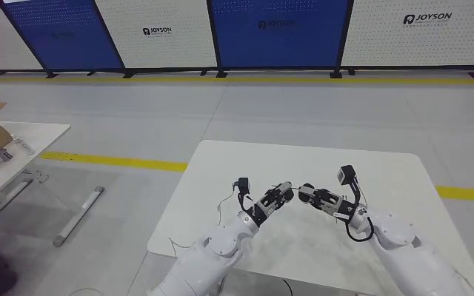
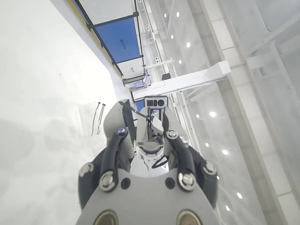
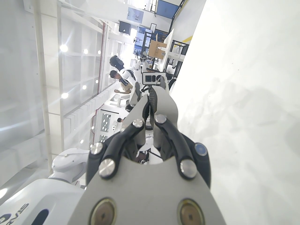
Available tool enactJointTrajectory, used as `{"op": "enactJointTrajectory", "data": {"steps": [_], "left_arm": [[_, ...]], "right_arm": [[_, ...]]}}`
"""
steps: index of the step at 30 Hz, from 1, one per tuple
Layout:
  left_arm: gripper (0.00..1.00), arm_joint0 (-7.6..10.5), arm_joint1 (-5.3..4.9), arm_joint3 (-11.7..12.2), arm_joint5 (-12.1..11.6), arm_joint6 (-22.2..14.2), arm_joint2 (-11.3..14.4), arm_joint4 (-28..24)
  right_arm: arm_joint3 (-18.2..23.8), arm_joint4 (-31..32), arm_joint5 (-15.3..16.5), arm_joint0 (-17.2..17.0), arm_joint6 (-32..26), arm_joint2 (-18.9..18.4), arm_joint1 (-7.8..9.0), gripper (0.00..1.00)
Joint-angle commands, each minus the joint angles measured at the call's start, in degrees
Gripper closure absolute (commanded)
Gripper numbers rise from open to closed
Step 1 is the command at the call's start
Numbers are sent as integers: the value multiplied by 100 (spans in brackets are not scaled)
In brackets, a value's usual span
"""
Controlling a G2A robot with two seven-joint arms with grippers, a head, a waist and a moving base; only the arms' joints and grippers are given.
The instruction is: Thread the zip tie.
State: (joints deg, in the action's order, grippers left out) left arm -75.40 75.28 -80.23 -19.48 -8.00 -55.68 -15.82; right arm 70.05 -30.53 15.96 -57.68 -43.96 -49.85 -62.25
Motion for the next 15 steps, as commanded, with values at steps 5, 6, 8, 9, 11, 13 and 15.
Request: {"op": "enactJointTrajectory", "data": {"steps": [5,6,8,9,11,13,15], "left_arm": [[100,-2,22,-6,0,31,-6,81],[100,-8,25,-10,0,32,-11,92],[100,-16,31,-15,0,36,-21,103],[100,-19,33,-16,0,38,-25,109],[100,-27,39,-19,0,40,-38,127],[100,-35,43,-22,0,39,-53,150],[100,-44,46,-26,0,33,-68,166]], "right_arm": [[6,27,-33,-12,-15,-27,-12,100],[6,27,-33,-12,-15,-27,-12,100],[6,27,-33,-12,-15,-27,-12,100],[6,27,-33,-12,-15,-27,-12,100],[6,27,-33,-12,-15,-27,-12,100],[6,27,-33,-12,-15,-27,-12,100],[6,27,-33,-12,-15,-27,-12,100]]}}
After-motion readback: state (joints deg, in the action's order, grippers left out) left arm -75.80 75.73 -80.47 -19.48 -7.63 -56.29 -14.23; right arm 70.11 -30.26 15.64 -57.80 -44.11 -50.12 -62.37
